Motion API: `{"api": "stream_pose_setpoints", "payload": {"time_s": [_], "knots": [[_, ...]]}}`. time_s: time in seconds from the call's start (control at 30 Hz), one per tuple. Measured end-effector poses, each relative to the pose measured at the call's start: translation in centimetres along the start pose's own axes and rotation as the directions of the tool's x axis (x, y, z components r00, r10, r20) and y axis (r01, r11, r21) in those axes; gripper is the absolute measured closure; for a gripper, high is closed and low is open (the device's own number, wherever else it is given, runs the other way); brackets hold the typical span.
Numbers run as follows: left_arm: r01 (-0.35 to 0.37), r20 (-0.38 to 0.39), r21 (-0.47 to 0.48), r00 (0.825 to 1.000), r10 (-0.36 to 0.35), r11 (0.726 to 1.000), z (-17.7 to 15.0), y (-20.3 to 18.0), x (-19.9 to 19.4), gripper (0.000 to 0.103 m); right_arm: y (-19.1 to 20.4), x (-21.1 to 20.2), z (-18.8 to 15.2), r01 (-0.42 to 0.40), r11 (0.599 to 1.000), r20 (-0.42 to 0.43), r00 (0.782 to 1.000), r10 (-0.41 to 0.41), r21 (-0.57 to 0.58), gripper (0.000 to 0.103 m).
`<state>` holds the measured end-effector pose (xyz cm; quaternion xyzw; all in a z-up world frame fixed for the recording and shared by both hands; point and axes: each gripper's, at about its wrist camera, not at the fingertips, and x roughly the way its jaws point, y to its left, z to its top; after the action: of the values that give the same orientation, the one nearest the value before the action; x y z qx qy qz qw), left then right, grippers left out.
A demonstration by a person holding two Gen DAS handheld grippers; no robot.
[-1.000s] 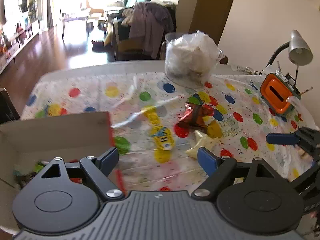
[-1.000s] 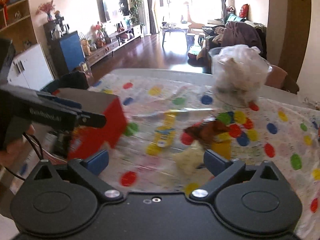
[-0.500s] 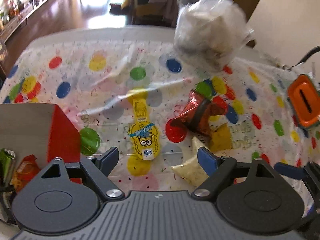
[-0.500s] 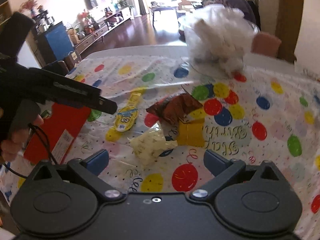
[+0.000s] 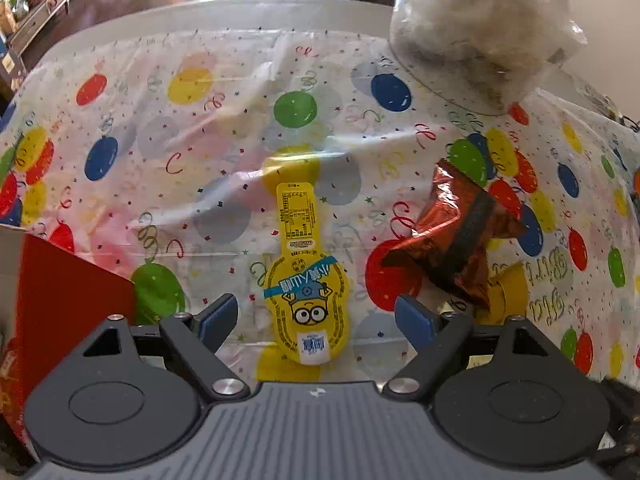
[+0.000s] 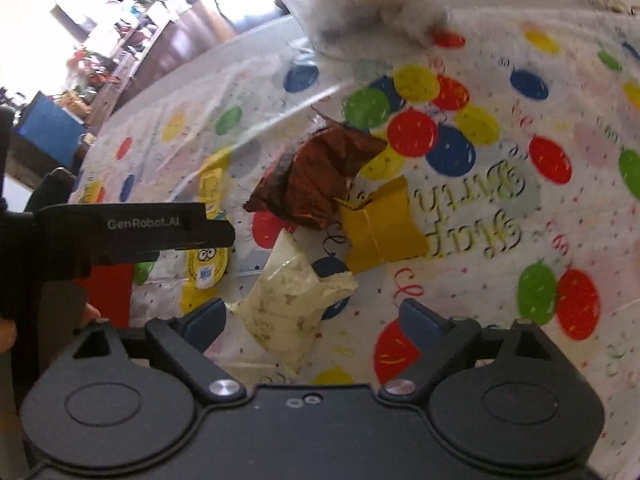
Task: Organize snacks
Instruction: 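Grasp the yellow minion-shaped snack with the left tool while the right tool grasps the cream pouch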
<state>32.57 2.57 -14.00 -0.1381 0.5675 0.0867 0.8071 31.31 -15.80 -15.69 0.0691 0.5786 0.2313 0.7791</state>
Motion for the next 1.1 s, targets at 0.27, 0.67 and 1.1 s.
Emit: {"api": "stream_pose_setpoints", "payload": {"time_s": [0.27, 0.67, 1.1], "knots": [[-0.029, -0.039, -0.008, 0.999, 0.029, 1.0, 0.6, 0.2, 2.4, 0.018, 0.9, 2.4, 0.6, 0.05, 0.994, -0.028, 0.998, -0.047, 0.097, 0.019], [-0.093, 0.004, 0.091, 0.996, 0.093, 0.991, -0.1, -1.1, 2.4, 0.051, 2.2, 3.8, 0.9, 0.125, 0.987, -0.032, 0.992, -0.122, 0.104, 0.037], [-0.04, -0.004, 0.023, 0.999, 0.04, 0.999, -1.4, 0.7, 1.2, 0.051, 2.4, 2.1, -0.2, 0.1, 0.995, 0.027, 0.995, -0.1, -0.001, 0.07]]}}
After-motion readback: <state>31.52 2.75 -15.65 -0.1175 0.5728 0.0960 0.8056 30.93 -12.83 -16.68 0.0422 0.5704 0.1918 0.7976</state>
